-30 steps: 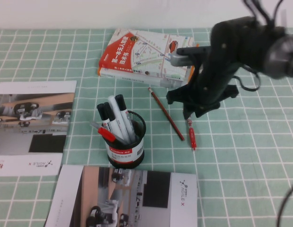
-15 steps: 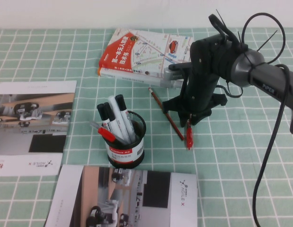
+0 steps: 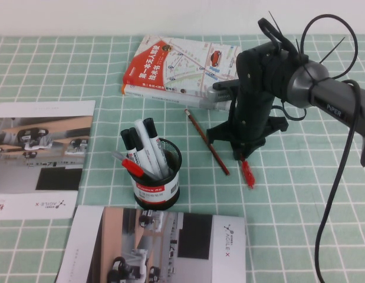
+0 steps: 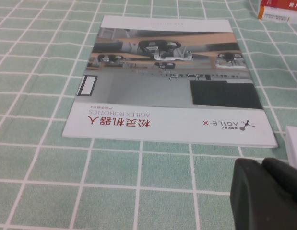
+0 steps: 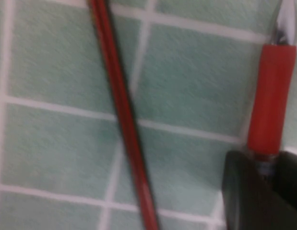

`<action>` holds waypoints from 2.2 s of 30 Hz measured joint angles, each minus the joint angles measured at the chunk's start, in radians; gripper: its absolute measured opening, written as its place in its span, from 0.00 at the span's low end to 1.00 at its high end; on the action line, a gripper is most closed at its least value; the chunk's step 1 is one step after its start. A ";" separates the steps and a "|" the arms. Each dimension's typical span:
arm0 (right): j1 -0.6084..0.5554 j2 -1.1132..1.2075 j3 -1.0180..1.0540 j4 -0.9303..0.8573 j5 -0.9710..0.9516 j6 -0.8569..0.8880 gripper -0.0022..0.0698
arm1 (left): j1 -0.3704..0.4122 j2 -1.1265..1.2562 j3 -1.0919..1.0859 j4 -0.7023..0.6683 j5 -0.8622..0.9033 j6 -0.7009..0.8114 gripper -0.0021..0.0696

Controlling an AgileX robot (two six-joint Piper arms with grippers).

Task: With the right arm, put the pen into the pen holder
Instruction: Pick up the pen on the table, then place the pen onto the pen holder

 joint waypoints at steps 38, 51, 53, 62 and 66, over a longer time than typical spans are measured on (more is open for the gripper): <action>0.259 -0.460 1.011 -0.311 -2.027 -0.019 0.14 | 0.000 0.000 0.000 0.000 0.000 0.000 0.02; 0.262 -0.426 1.034 -0.351 -1.972 -0.019 0.15 | 0.000 0.000 0.000 0.000 0.000 0.000 0.02; 0.262 -0.426 1.039 -0.353 -1.962 -0.019 0.18 | 0.000 0.000 0.000 0.000 0.000 0.000 0.02; 0.262 -0.429 1.041 -0.353 -1.926 -0.019 0.50 | 0.000 0.000 0.000 0.000 0.000 0.000 0.02; 0.264 -0.493 1.042 -0.355 -1.803 -0.002 0.46 | 0.000 0.000 0.000 0.000 0.000 0.000 0.02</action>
